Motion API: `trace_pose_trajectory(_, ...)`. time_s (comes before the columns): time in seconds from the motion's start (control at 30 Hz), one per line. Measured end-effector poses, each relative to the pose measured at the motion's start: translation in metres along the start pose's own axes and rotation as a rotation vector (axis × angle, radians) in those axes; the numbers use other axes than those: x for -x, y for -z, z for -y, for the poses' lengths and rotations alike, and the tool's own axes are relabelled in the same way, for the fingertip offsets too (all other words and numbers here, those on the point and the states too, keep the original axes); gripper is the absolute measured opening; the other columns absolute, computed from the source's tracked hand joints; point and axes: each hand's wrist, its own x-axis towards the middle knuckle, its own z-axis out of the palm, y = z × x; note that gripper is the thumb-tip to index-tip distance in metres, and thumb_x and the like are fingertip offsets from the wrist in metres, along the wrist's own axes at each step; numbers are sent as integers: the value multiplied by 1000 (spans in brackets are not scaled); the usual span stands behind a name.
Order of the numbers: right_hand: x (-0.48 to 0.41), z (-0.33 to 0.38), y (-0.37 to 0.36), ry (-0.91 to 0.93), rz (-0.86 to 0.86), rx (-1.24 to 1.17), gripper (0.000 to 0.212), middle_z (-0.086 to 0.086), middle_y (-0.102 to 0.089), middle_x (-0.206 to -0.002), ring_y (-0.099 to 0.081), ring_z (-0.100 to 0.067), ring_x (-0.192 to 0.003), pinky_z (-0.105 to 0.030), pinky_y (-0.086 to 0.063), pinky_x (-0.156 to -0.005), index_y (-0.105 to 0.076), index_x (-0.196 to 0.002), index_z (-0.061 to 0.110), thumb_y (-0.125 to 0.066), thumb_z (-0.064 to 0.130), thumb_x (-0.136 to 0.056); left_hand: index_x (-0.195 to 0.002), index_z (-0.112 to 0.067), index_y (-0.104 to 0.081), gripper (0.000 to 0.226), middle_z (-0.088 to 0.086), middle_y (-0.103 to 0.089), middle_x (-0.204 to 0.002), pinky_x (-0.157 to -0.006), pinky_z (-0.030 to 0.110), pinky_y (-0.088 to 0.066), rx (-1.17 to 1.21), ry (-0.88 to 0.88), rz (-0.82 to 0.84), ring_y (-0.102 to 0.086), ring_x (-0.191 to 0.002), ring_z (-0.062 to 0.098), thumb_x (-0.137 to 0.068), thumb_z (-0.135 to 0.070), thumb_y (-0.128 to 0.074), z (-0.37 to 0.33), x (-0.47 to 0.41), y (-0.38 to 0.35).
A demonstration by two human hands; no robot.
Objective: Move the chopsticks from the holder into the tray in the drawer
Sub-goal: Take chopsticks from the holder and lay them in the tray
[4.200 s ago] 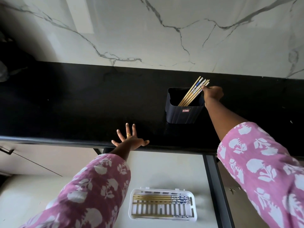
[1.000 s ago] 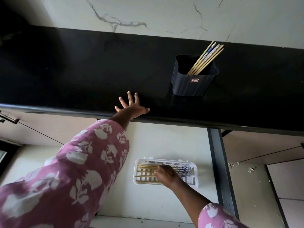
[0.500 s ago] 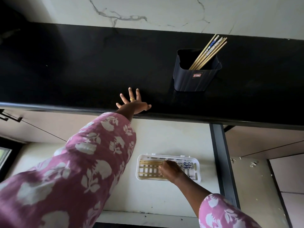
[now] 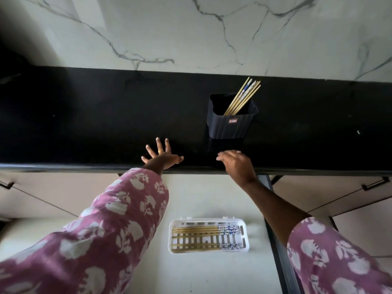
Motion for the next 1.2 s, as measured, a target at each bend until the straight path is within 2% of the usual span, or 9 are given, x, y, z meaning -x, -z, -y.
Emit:
trace_pose_trajectory(0.2, -65, -38, 36, -266, -258, 7, 8, -15, -74, -72, -70, -29, -61, -32, -56, -55, -74, -78, 4, -67, 5, -75, -151, -33, 12, 83, -4, 26, -157, -112, 62, 4, 3, 11, 1, 22, -143, 40, -91, -61, -39, 1, -3, -3)
trace_pose_trajectory(0.27, -87, -47, 48, -384, -329, -32, 11, -20, -74, -82, -71, -33, -71, -35, -57, -65, -74, -87, 0, -67, 3, -79, -150, -33, 14, 84, -4, 29, -156, -112, 62, 4, 10, 11, 2, 23, -142, 40, -91, -59, -40, 0, -5, -2)
trace_pose_trajectory(0.4, -125, -72, 56, -733, -296, -192, 27, -21, -68, -112, -62, -32, -107, -32, -48, -92, -66, -112, -1, -61, 12, -89, -149, -33, 16, 86, -5, 33, -154, -111, 63, 3, 9, 19, 12, 25, -141, 39, -91, -59, -42, 0, -11, -2)
trace_pose_trajectory(0.57, -159, -106, 51, -976, -236, -346, 35, -23, -69, -108, -64, -27, -96, -31, -48, -82, -66, -106, -6, -67, 22, -85, -148, -34, 17, 87, -5, 34, -153, -111, 63, 2, -5, 39, 12, 25, -142, 39, -90, -60, -42, 0, -16, -4)
trace_pose_trajectory(0.63, -168, -116, 44, -1053, -203, -406, 43, -23, -67, -113, -65, -29, -103, -31, -49, -85, -64, -108, -7, -68, 28, -84, -148, -34, 17, 87, -5, 34, -153, -111, 63, 2, -7, 44, 19, 25, -142, 39, -90, -61, -41, 0, -17, -4)
trace_pose_trajectory(0.77, -180, -125, 31, -1120, -187, -516, 45, -19, -66, -119, -63, -27, -111, -30, -49, -92, -63, -114, -5, -70, 28, -83, -148, -34, 18, 87, -4, 35, -153, -111, 63, 2, -10, 45, 32, 25, -142, 39, -90, -60, -42, 2, -16, -2)
trace_pose_trajectory(0.93, -182, -132, 24, -1186, -222, -617, 32, -16, -70, -112, -67, -23, -103, -31, -54, -92, -69, -107, 0, -73, 10, -77, -148, -34, 18, 87, -5, 35, -153, -111, 63, 3, -9, 40, 36, 25, -141, 39, -90, -60, -42, -1, -15, -3)
trace_pose_trajectory(1.07, -182, -135, 21, -1187, -267, -663, 32, -21, -70, -107, -68, -23, -90, -36, -57, -87, -68, -104, -3, -72, 12, -76, -148, -34, 19, 88, -5, 37, -151, -111, 63, 3, -1, 42, 31, 27, -141, 39, -90, -59, -43, -1, -16, -3)
trace_pose_trajectory(1.2, -180, -128, 25, -1194, -253, -654, 48, -19, -66, -117, -64, -27, -107, -33, -53, -92, -63, -112, -4, -79, 21, -74, -148, -34, 19, 88, -5, 37, -152, -111, 63, 3, 2, 49, 26, 27, -141, 39, -90, -60, -42, -1, -17, -5)
